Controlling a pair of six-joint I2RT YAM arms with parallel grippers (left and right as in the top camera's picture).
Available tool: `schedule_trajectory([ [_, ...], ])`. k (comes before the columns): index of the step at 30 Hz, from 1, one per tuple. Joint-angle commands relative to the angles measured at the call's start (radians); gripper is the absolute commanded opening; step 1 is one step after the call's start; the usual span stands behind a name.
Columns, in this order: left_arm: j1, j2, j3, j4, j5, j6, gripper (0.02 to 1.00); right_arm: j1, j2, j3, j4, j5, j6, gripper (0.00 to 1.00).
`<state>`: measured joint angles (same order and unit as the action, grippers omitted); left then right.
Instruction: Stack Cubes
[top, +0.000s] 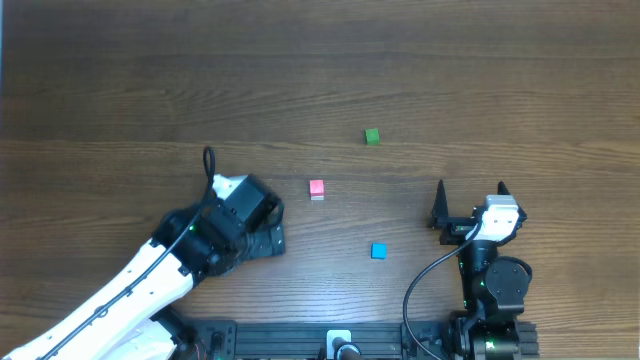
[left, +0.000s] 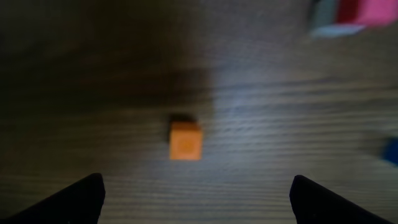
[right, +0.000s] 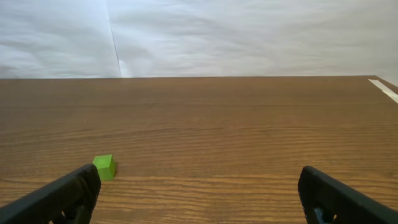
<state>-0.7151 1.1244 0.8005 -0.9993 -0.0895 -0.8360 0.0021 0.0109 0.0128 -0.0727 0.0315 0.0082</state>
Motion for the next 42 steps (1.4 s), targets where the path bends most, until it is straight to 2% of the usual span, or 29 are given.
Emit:
schedule_trajectory([
  [1, 0.006, -0.026, -0.099, 0.050, 0.029, -0.034, 0.945, -0.005, -0.006, -0.008, 0.002, -0.008, 0.005, 0.993],
  [9, -0.003, 0.075, -0.178, 0.175, 0.039, -0.036, 0.893, -0.005, -0.006, -0.008, 0.002, -0.008, 0.005, 0.991],
  [31, -0.003, 0.247, -0.188, 0.286, -0.025, -0.027, 0.733, -0.005, -0.006, -0.008, 0.002, -0.008, 0.005, 0.991],
  [38, -0.003, 0.246, -0.208, 0.313, -0.024, -0.010, 0.623, -0.005, -0.006, -0.008, 0.002, -0.008, 0.005, 0.991],
  [42, -0.003, 0.246, -0.208, 0.312, -0.024, -0.009, 0.505, -0.005, -0.006, -0.008, 0.002, -0.008, 0.005, 0.991],
])
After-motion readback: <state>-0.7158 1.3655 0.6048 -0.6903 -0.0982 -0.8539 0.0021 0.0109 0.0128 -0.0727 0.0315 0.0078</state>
